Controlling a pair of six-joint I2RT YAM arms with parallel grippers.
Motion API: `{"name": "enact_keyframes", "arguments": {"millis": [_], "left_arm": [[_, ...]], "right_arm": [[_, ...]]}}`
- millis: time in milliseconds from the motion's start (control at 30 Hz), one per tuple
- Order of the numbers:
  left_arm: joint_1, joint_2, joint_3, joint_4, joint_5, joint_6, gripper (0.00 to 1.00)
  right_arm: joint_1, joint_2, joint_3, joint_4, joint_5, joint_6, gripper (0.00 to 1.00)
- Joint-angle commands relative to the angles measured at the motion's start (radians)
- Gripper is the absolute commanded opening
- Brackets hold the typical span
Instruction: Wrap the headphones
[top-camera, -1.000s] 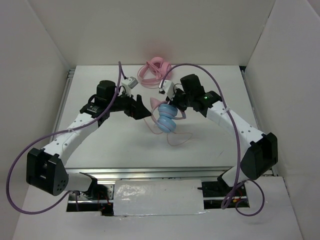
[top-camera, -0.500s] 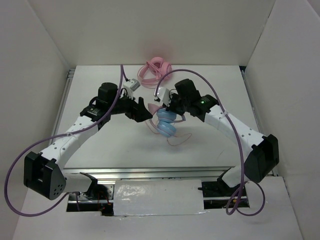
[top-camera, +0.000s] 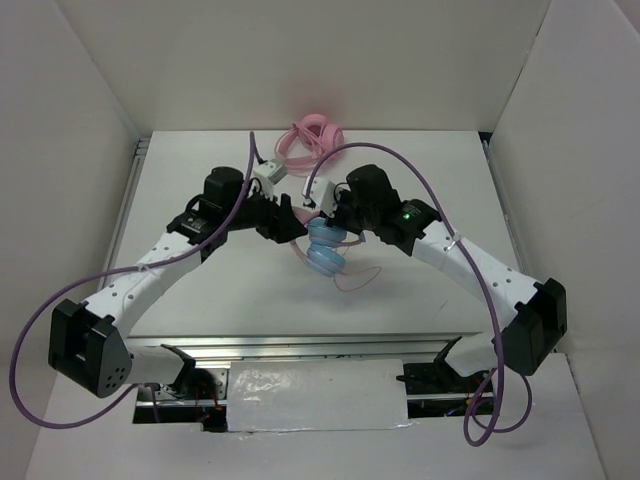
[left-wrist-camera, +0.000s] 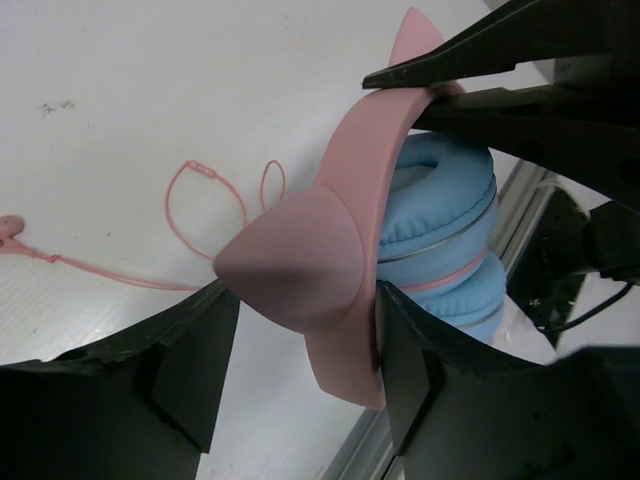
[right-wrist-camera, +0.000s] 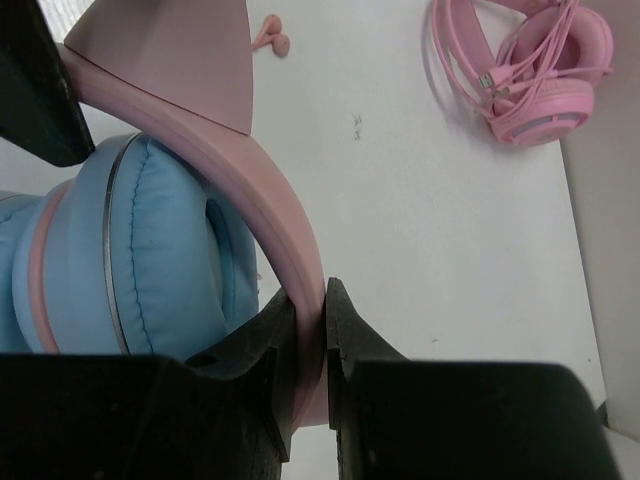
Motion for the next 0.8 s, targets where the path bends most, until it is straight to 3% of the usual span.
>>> {"name": "enact_keyframes", "arguments": {"millis": [0, 167, 267, 467, 567, 700, 767], "left_arm": [[-0.052, -0.009, 0.026, -0.03, -0.15, 0.041, 0.67], [-0.06, -0.008, 0.043, -0.082, -0.222, 0.038, 0.66], [-0.066, -0.014, 0.05, -0.087, -0.268, 0.029, 0.57], [-0.14, -0.023, 0.07, -0.092, -0.457, 0.038, 0.49], [-0.181, -0.017, 0.087, -0.107, -0.581, 0.03, 0.36], [-0.226, 0.007, 0.124, -0.15, -0.736, 0.009, 0.0], [-0.252, 0.02, 0.127, -0.156, -0.814, -0.002, 0.0]], "right_arm": [[0.029, -0.009, 0.048, 0.111, 0.011, 0.072, 0.0], [0.032, -0.013, 0.053, 0.144, 0.025, 0.11, 0.0], [0.037, -0.028, 0.056, 0.144, 0.002, 0.131, 0.0], [0.074, -0.001, 0.084, 0.111, 0.009, 0.174, 0.01], [0.088, 0.033, 0.104, 0.104, 0.029, 0.22, 0.02], [0.094, 0.06, 0.128, 0.093, 0.037, 0.305, 0.1], [0.098, 0.057, 0.124, 0.107, 0.064, 0.334, 0.17]]}}
